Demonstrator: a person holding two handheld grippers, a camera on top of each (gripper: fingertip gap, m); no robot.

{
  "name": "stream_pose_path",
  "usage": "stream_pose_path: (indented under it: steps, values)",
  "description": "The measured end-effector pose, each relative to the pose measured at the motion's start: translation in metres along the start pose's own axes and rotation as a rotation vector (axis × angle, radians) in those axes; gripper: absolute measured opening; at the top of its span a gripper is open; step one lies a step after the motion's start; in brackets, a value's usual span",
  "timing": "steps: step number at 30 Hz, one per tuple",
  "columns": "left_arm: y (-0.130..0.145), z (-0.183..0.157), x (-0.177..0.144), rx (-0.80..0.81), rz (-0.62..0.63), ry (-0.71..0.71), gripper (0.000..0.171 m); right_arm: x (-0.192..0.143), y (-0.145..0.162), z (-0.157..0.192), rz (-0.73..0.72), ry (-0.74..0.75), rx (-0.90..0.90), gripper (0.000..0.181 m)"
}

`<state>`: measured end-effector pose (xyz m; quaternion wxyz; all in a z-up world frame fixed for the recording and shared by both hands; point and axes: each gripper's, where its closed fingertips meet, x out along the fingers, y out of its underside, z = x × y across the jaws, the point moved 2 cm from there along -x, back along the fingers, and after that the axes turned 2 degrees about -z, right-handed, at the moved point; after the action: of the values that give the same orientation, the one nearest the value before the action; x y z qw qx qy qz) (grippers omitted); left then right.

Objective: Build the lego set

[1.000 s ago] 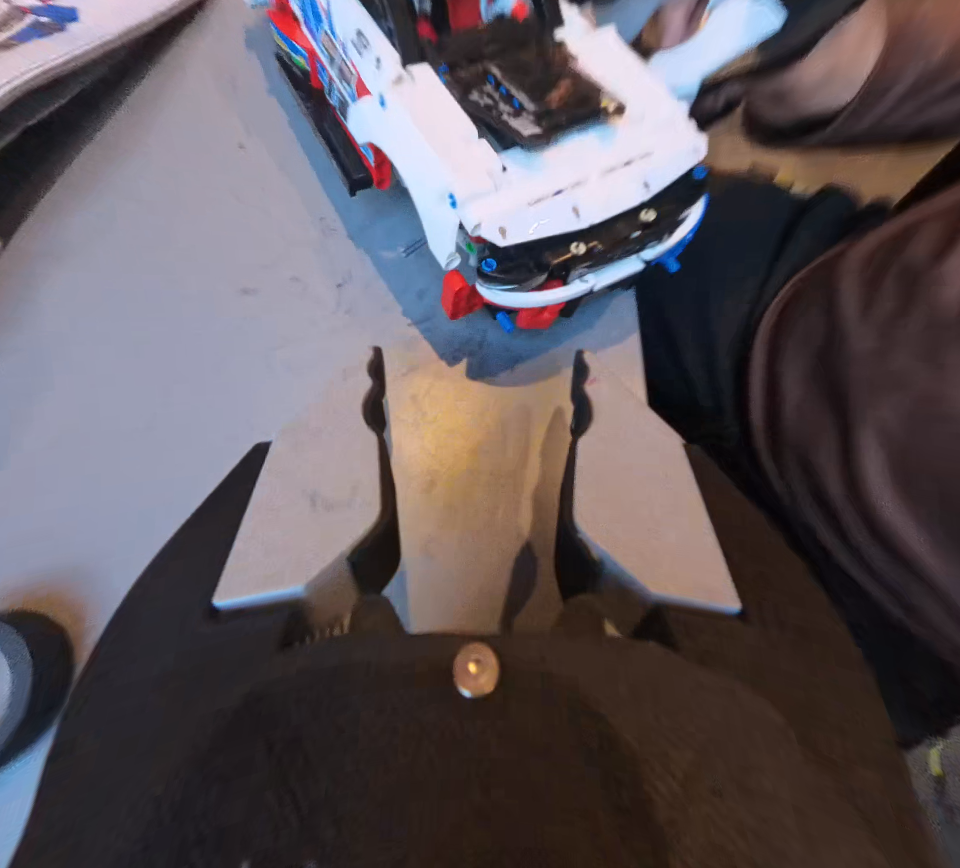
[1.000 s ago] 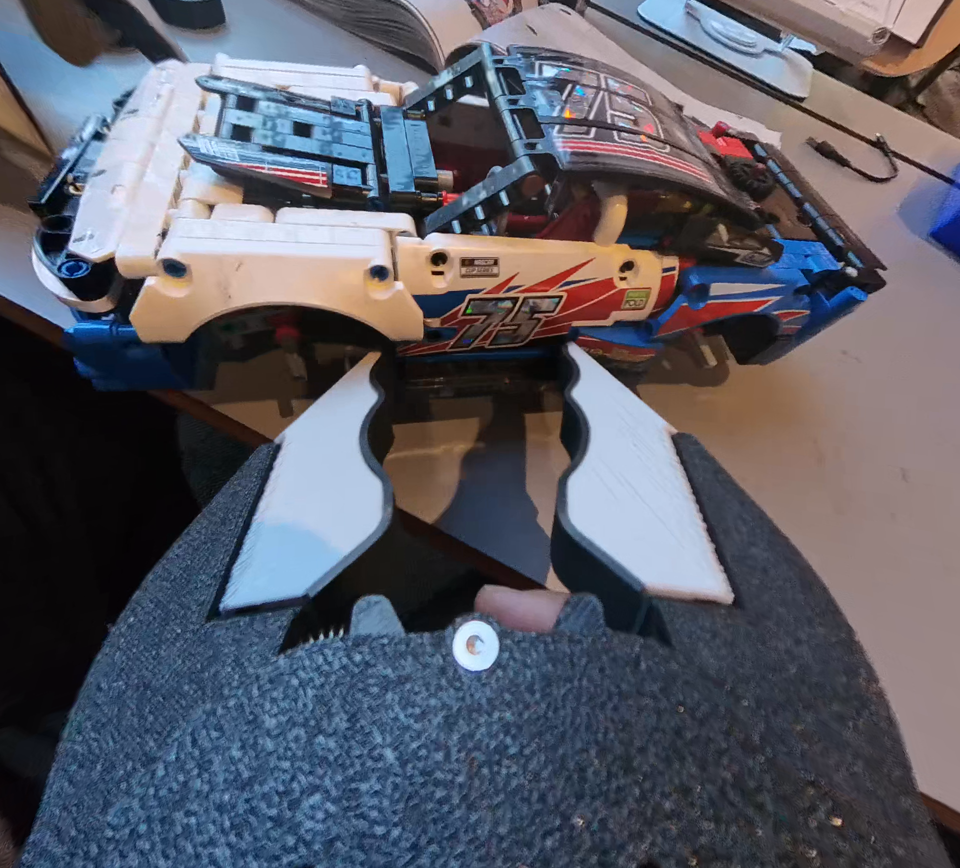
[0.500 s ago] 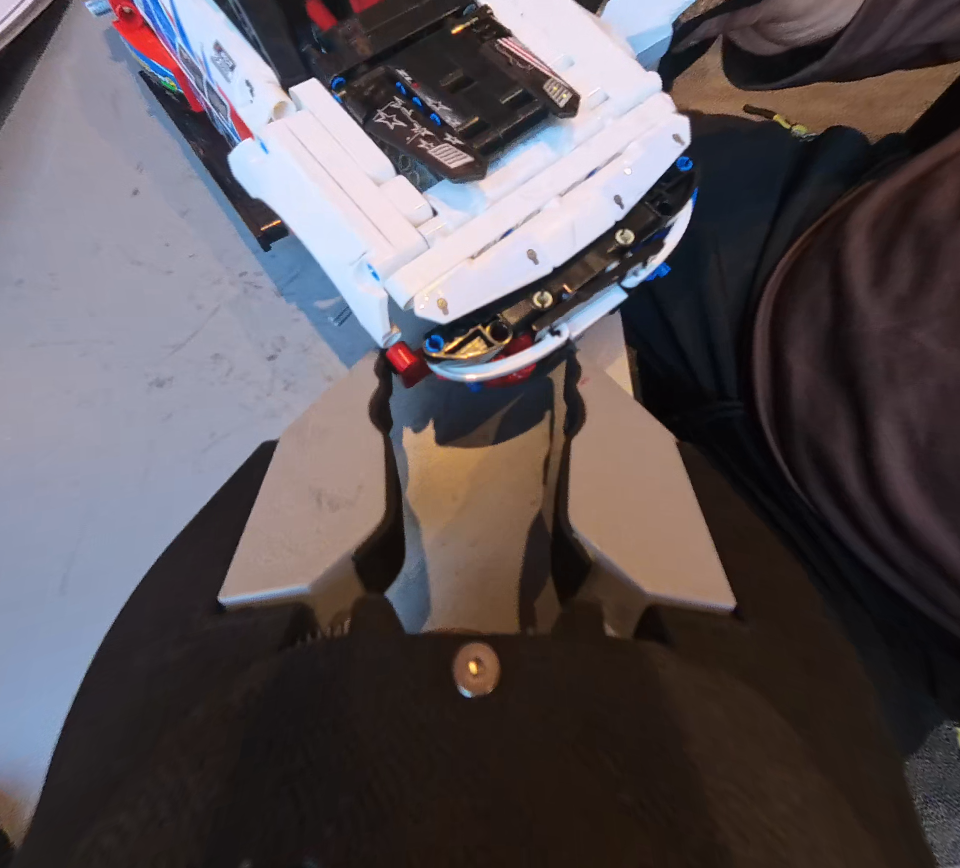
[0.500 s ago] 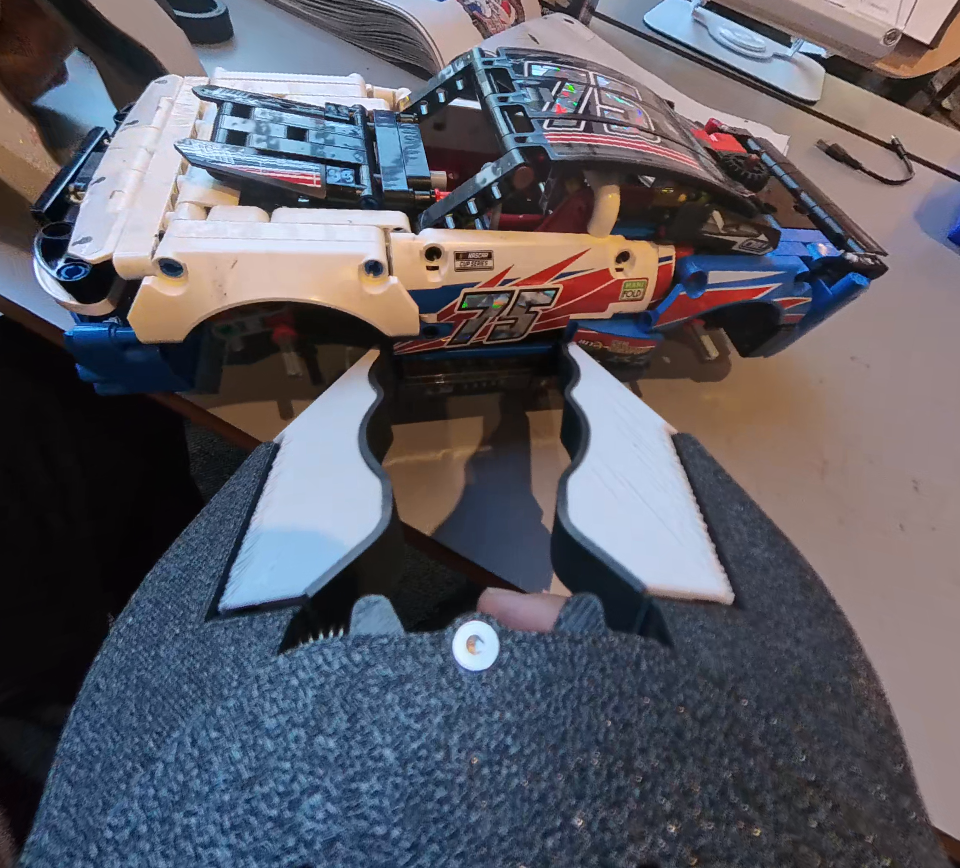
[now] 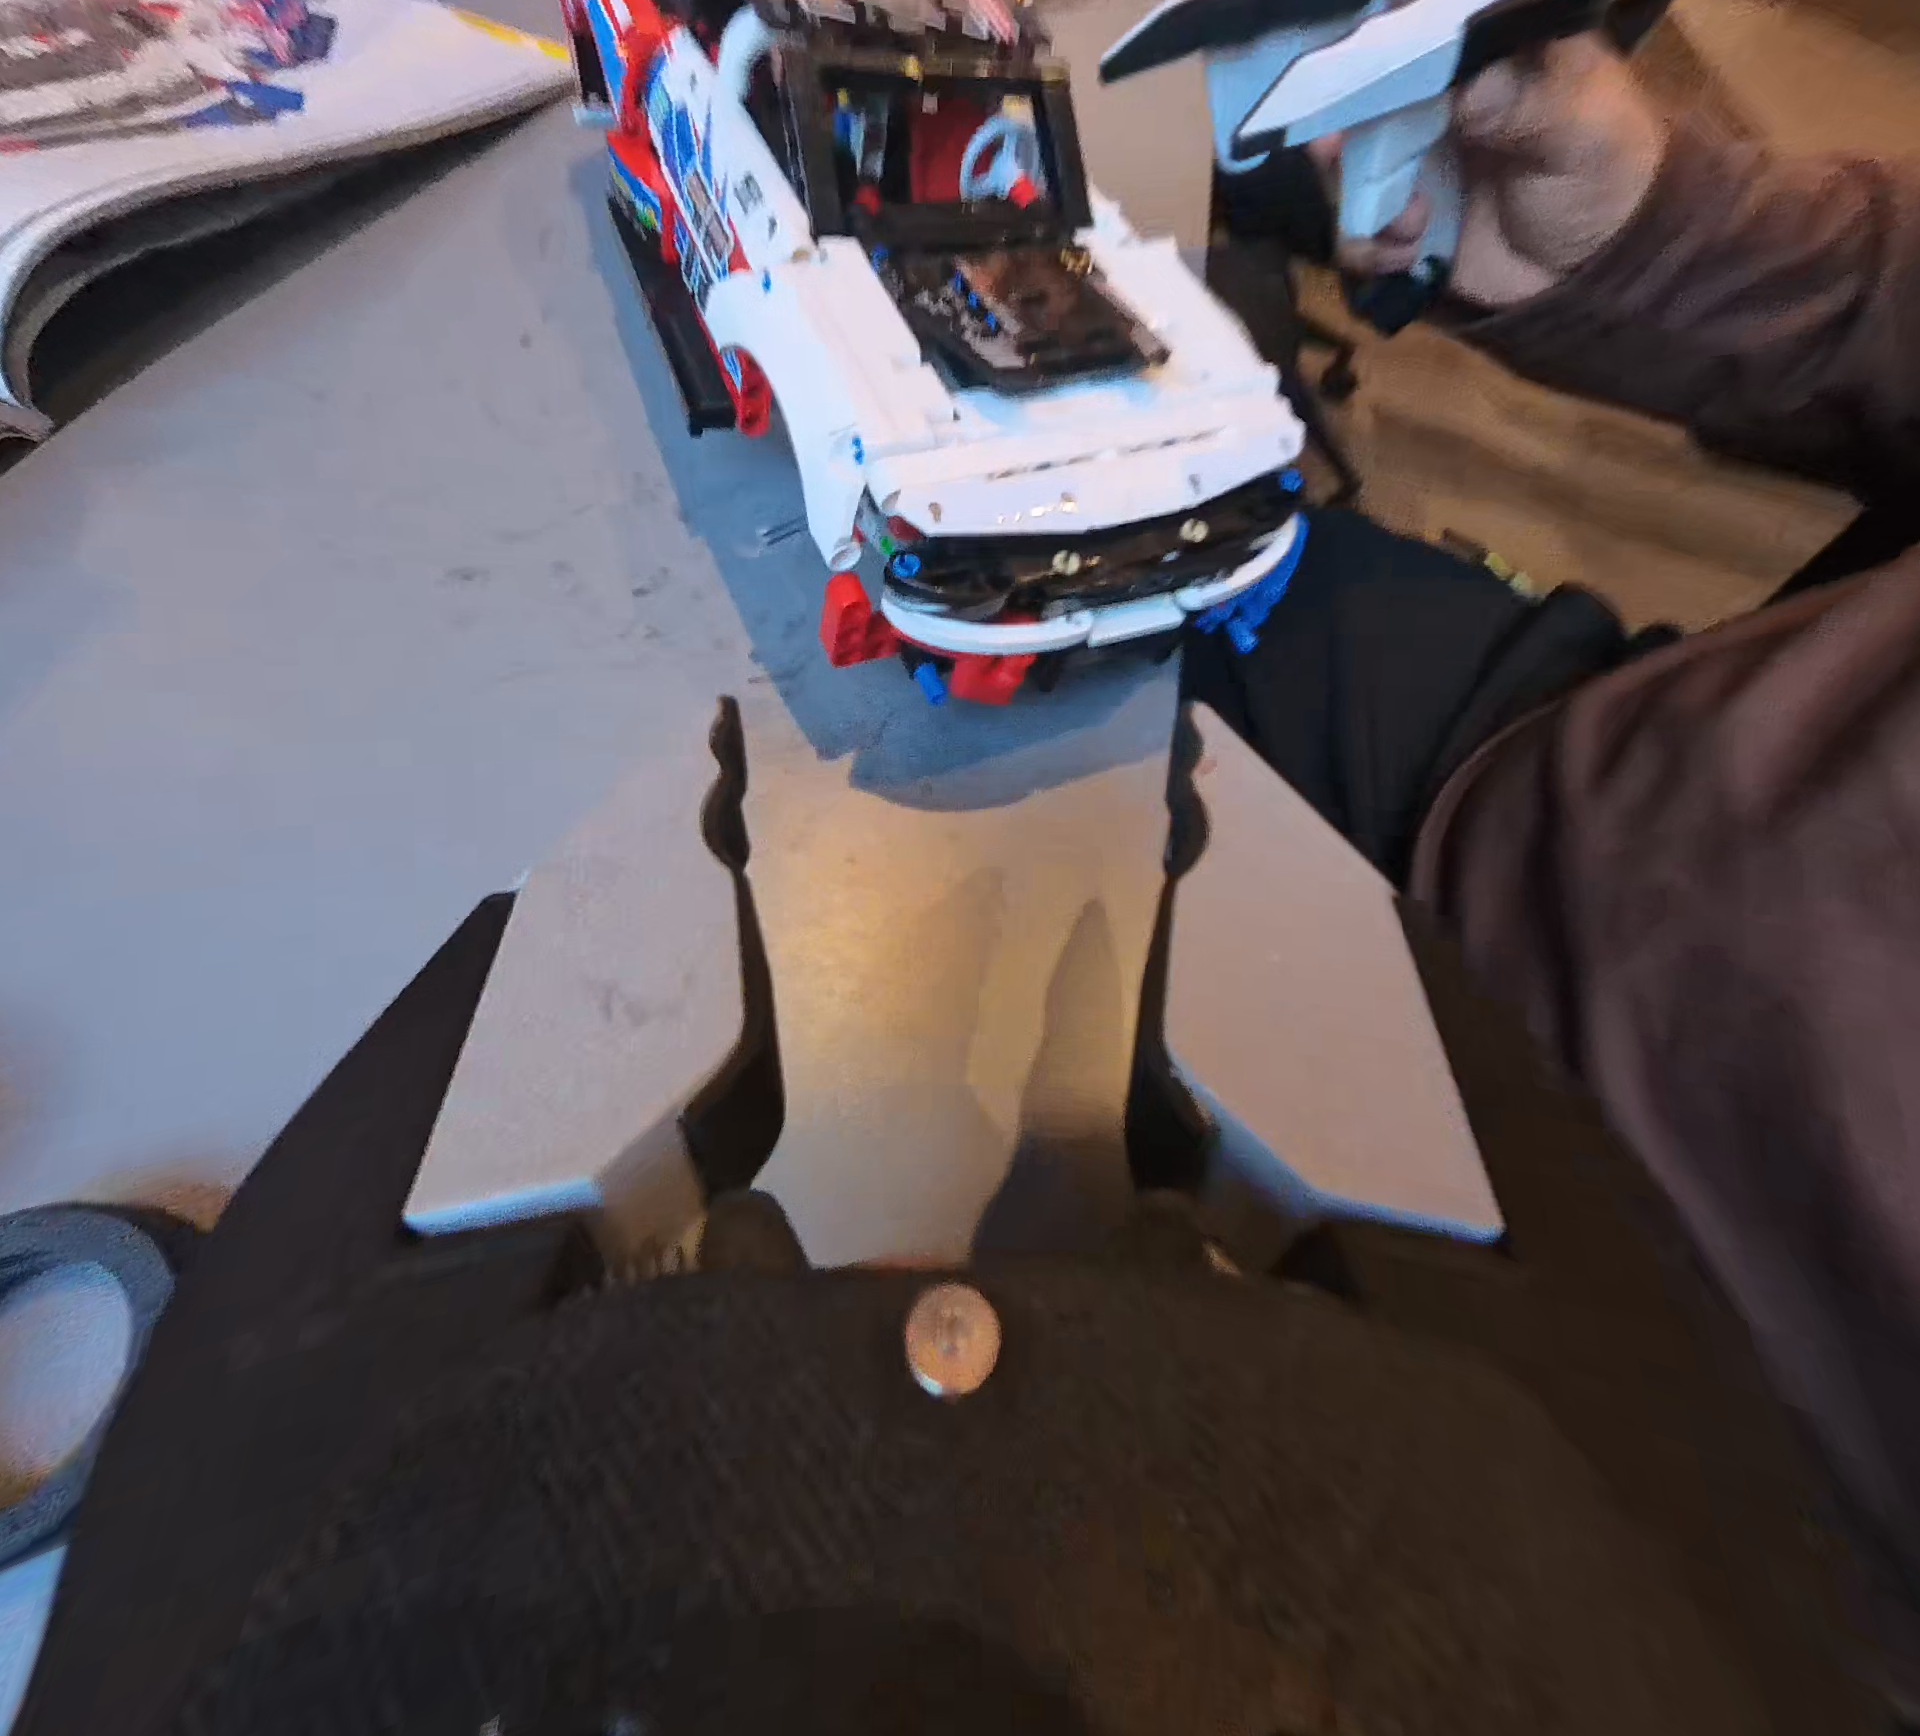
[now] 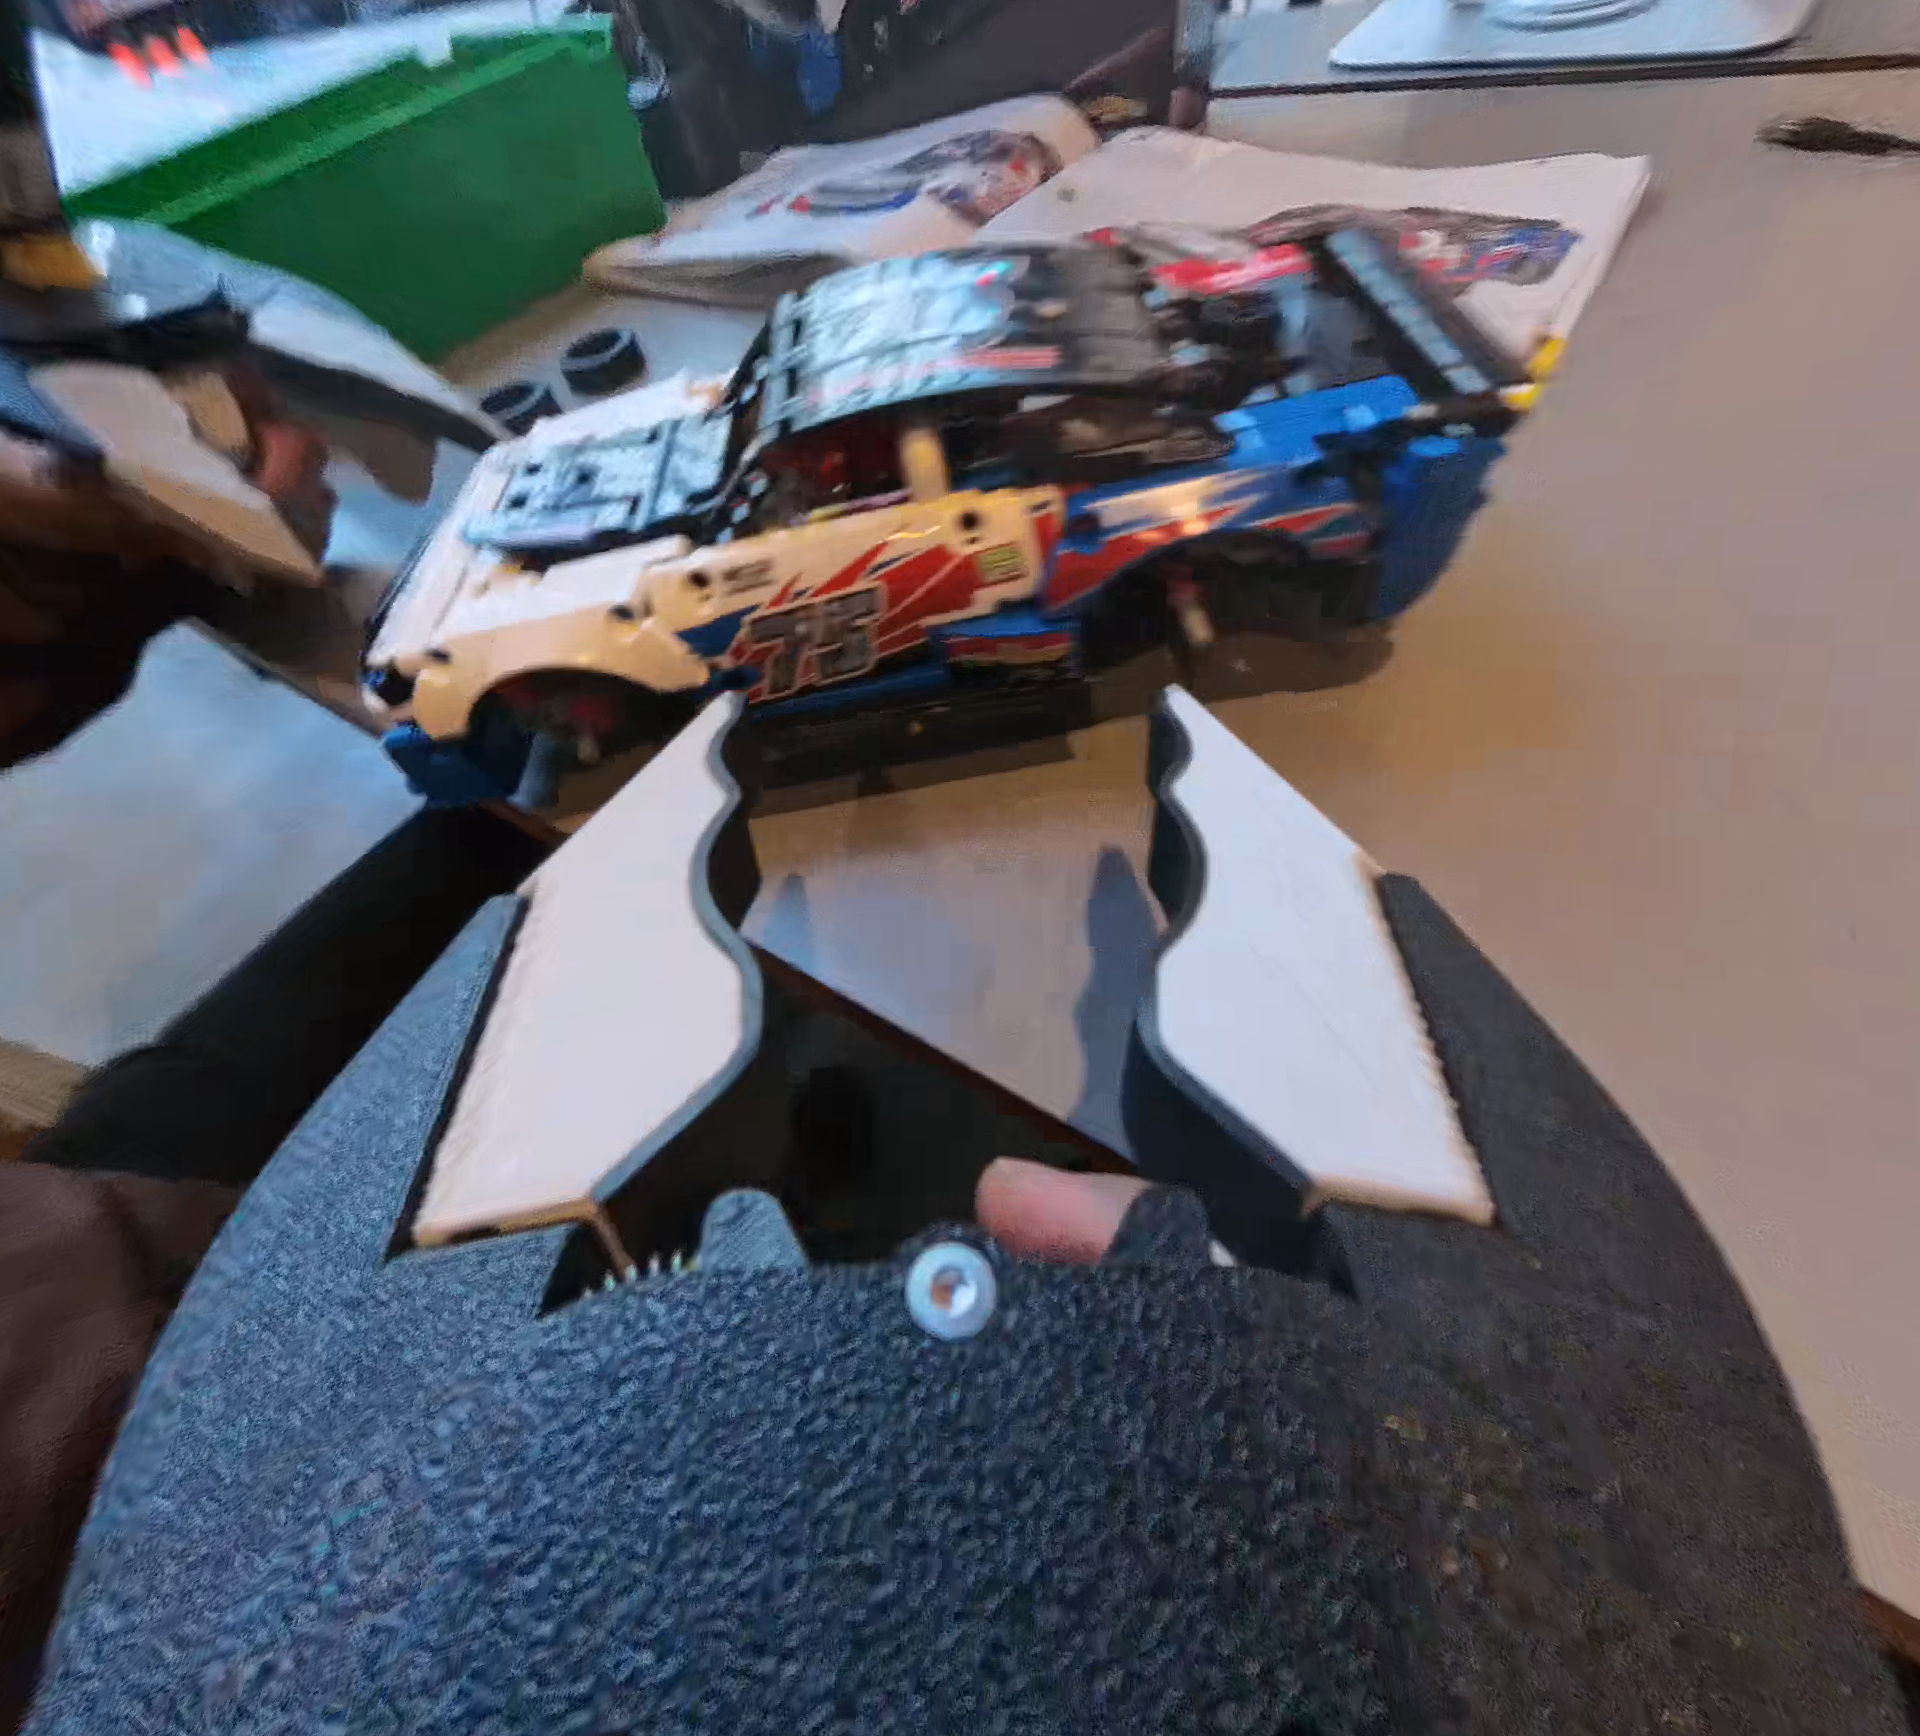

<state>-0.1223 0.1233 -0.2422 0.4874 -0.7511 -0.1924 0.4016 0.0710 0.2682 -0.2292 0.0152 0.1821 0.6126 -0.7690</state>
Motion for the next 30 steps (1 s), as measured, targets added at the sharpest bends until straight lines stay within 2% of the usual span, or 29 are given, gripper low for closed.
stream_pose_path:
  steps: [2, 5, 7, 9, 13, 17, 21, 25, 28, 30]
  values:
    - [-0.007, 0.001, -0.002, -0.051, -0.046, 0.011, 0.084, -0.007, -0.01, -0.021, -0.022, 0.0, 0.051, 0.075]
    - [-0.01, 0.0, 0.009, -0.062, -0.004, 0.0, 0.112, 0.001, -0.012, -0.022, 0.009, -0.071, 0.076, 0.077]
    - [-0.013, -0.011, 0.019, -0.033, 0.021, -0.057, 0.117, 0.008, -0.01, -0.032, 0.055, -0.045, -0.015, 0.077]
    - [-0.017, -0.022, 0.027, -0.073, -0.009, -0.144, 0.12, 0.008, -0.015, -0.054, 0.061, -0.004, -0.114, 0.073]
    - [-0.016, -0.042, 0.036, -0.186, -0.094, -0.283, 0.136, 0.007, -0.038, -0.086, 0.051, -0.205, -0.101, 0.073]
    - [-0.011, -0.044, 0.053, -0.132, -0.045, -0.406, 0.138, 0.029, -0.045, -0.123, 0.139, -0.377, -0.072, 0.083]
    - [-0.006, -0.037, 0.065, -0.123, 0.053, -0.446, 0.14, 0.054, -0.04, -0.127, 0.261, -0.585, -0.1, 0.088]
    - [-0.009, -0.028, 0.067, -0.104, 0.101, -0.502, 0.139, 0.072, -0.031, -0.131, 0.36, -0.663, -0.26, 0.089]
    - [-0.007, -0.023, 0.07, -0.092, 0.141, -0.538, 0.143, 0.077, -0.033, -0.134, 0.374, -0.738, -0.394, 0.089]
    - [-0.007, -0.023, 0.074, -0.086, 0.155, -0.529, 0.142, 0.082, -0.033, -0.136, 0.373, -0.793, -0.469, 0.096]
